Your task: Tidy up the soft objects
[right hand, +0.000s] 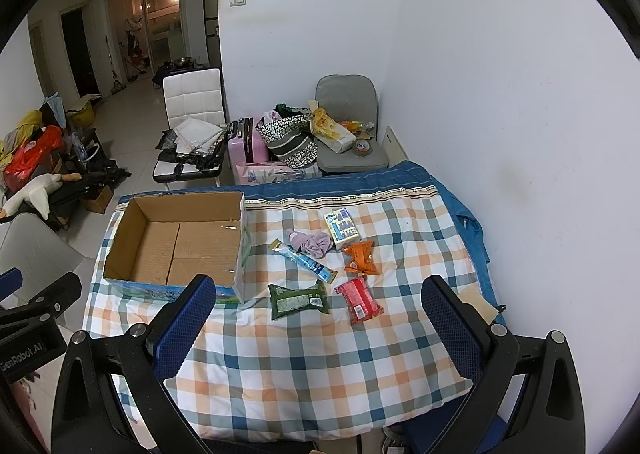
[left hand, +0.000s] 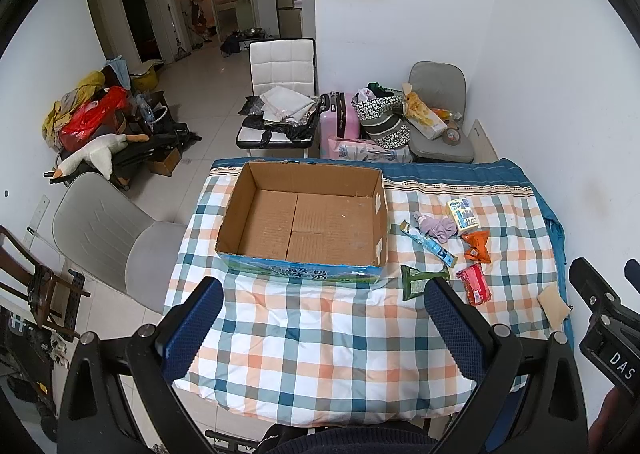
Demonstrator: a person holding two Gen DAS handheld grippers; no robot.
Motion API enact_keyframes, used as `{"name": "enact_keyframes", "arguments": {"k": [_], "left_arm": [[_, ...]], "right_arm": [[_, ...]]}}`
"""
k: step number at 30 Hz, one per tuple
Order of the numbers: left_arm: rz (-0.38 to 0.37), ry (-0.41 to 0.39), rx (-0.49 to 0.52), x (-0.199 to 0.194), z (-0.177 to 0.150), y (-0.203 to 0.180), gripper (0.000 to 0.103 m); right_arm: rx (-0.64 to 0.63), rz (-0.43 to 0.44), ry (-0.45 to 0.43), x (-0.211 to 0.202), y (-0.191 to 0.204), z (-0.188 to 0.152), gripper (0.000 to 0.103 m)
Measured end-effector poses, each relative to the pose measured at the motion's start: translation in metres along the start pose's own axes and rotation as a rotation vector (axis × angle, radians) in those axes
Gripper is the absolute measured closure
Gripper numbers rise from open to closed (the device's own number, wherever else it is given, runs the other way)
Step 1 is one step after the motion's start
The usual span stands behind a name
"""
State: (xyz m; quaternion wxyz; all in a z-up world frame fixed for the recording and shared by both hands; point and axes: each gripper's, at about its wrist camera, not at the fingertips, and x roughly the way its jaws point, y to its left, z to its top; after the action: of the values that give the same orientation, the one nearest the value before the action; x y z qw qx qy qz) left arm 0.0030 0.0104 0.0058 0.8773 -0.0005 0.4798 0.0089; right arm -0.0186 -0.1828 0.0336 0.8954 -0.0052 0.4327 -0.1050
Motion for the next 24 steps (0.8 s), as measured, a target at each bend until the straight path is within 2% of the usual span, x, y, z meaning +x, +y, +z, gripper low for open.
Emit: {"name": "enact_keyframes", "arguments": {"k": [9, 14, 18, 21, 24], "left_arm": [[-0.026, 0.000, 0.013, 0.012, 0.008, -0.012, 0.000], [-0.064, 0.049, 0.093, 0.066, 0.028, -0.054, 0.000], [-0.069, 0.139, 0.188, 0.136, 0.035, -0.105, 0.000], [-0.109, 0.256, 0.242, 0.199, 0.030, -0.145, 0.000], [-0.135, 0.418, 0.276, 0.263, 0.016, -0.180, 0.000]], "right_arm": [[0.023, 0.029, 0.021, 0.008, -0.007, 0.005, 0.000], [0.113, 0.025, 0.073, 0.044, -0.045, 0.001, 0.000], [0.195, -0.011, 0.138, 0.094, -0.088, -0.012, 0.000], [0.241, -0.012, 0.236, 0.152, -0.119, -0.023, 0.000], [0.265, 0.012, 0.336, 0.214, -0.141, -0.039, 0.000]]}}
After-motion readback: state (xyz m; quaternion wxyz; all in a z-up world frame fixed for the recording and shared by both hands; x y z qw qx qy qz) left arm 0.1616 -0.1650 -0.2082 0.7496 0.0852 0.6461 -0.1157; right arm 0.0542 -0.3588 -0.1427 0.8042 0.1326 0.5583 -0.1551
